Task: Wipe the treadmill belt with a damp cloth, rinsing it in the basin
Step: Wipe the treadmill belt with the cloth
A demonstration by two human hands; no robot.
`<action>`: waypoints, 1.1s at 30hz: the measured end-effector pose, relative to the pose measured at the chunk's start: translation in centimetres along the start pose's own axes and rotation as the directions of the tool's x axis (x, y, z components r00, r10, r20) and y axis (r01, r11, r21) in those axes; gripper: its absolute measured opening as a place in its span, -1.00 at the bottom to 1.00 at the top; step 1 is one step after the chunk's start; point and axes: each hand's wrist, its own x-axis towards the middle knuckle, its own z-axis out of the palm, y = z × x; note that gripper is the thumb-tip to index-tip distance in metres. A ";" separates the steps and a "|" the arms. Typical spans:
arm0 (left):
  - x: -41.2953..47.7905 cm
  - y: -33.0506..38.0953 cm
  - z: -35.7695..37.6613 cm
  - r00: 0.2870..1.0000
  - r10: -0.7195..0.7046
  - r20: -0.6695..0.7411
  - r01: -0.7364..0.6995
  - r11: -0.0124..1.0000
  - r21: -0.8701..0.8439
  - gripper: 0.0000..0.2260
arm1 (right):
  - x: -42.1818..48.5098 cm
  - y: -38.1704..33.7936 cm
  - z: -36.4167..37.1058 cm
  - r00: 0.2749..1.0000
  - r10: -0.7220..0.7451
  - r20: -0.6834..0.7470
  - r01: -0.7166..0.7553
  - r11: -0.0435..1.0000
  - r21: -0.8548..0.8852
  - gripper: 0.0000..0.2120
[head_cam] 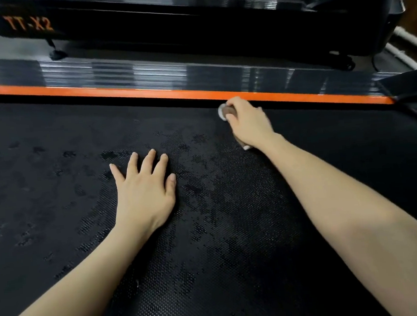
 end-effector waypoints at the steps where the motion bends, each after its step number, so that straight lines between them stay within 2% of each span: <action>1: 0.0 0.0 0.0 1.000 0.000 -0.002 0.000 1.000 0.001 -0.35 | 0.1 0.9 -0.4 0.999 0.044 -0.015 -0.044 0.999 0.002 -0.81; 4: 0.0 0.1 0.0 1.000 0.006 0.002 -0.006 1.000 0.008 -0.35 | 0.3 1.3 -0.2 0.995 0.090 -0.031 -0.091 0.996 -0.008 -0.82; 7: 0.1 0.3 0.0 1.000 0.004 0.000 -0.004 1.000 0.022 -0.35 | -0.1 0.6 0.2 0.996 0.073 -0.046 -0.074 0.997 -0.013 -0.82; 13: 0.1 0.4 -0.1 1.000 -0.008 0.006 0.007 1.000 0.011 -0.39 | -6.1 -1.6 -1.2 0.993 -0.114 0.023 0.115 0.993 -0.012 -0.82; 18: 0.0 0.5 -0.2 1.000 -0.013 0.003 0.013 1.000 -0.014 -0.55 | -15.3 -3.1 -1.5 0.916 -0.360 0.178 0.369 0.929 -0.024 -0.67; 20: 0.0 0.4 -0.3 1.000 -0.016 0.002 0.016 1.000 -0.018 -0.54 | -17.8 -3.0 -1.9 0.885 -0.400 0.237 0.405 0.914 0.029 -0.63; 23: 0.0 0.5 -0.3 1.000 -0.011 -0.007 0.011 1.000 -0.008 -0.54 | -15.9 -2.1 -2.3 0.895 -0.359 0.266 0.371 0.929 0.006 -0.67; 26: 0.0 0.4 -0.2 1.000 -0.011 -0.006 0.010 1.000 -0.010 -0.56 | -11.5 -2.6 -1.1 0.975 -0.126 0.184 0.142 0.987 -0.078 -0.74; 28: 0.1 0.4 -0.3 1.000 -0.004 -0.005 0.004 1.000 -0.022 -0.56 | -11.2 -3.5 -0.4 0.986 -0.062 0.153 0.077 0.993 -0.093 -0.75; 31: 0.1 0.3 -0.3 1.000 -0.001 -0.015 0.001 1.000 -0.019 -0.56 | -16.6 -4.5 -0.8 0.949 -0.276 0.150 0.284 0.959 -0.029 -0.80; 33: 0.0 0.2 -0.2 1.000 0.002 -0.026 -0.003 1.000 -0.019 -0.56 | -22.8 -5.3 -1.9 0.889 -0.396 0.229 0.397 0.917 0.041 -0.78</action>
